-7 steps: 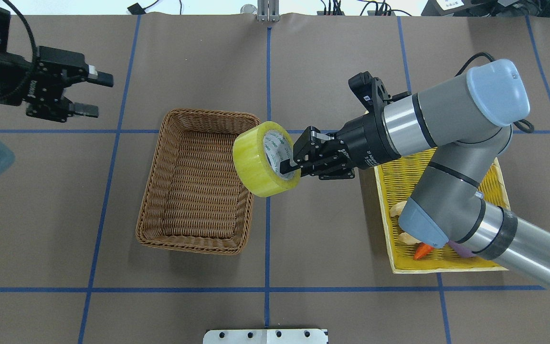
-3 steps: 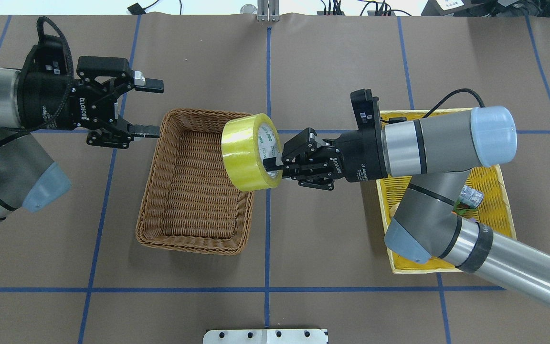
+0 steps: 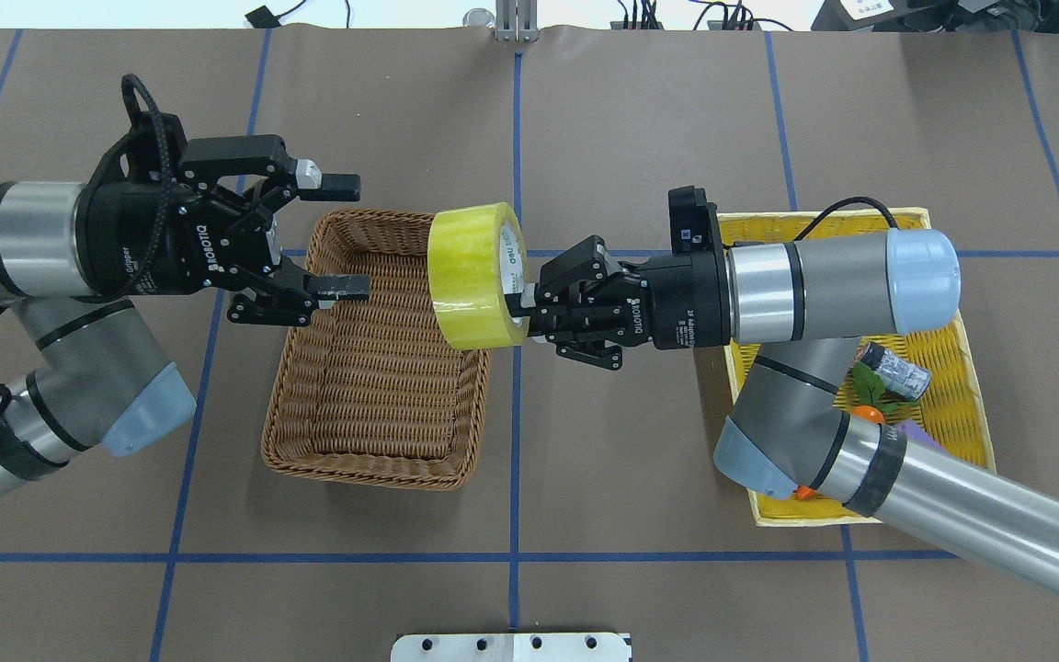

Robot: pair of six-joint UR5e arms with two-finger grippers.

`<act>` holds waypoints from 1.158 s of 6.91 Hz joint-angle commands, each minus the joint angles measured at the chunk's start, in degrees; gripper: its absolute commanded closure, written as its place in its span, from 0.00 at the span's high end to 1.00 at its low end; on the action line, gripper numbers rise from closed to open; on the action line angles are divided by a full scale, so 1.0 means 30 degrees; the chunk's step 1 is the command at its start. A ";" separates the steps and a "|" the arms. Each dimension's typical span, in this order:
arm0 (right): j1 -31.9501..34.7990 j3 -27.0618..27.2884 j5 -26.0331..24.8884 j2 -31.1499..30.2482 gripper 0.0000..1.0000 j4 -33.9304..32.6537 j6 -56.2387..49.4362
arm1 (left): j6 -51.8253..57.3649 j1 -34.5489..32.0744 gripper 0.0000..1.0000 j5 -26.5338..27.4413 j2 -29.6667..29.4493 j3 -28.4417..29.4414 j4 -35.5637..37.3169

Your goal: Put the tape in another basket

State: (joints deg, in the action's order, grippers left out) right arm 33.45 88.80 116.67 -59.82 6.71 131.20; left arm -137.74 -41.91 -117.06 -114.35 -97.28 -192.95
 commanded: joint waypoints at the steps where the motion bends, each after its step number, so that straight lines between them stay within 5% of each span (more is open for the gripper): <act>1: -0.0949 -0.0361 -0.1208 0.0311 0.00 0.1622 0.1528 | -0.0026 0.0407 0.97 0.0494 -0.0348 0.0023 -0.0402; 8: -0.2389 -0.0391 -0.2707 0.0779 0.00 0.2509 0.2147 | -0.0143 0.0466 0.95 0.0494 -0.0468 -0.0210 -0.0431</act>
State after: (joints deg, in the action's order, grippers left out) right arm 26.67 87.54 109.12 -57.90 14.13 137.63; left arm -138.15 -40.55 -115.58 -115.82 -97.79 -194.21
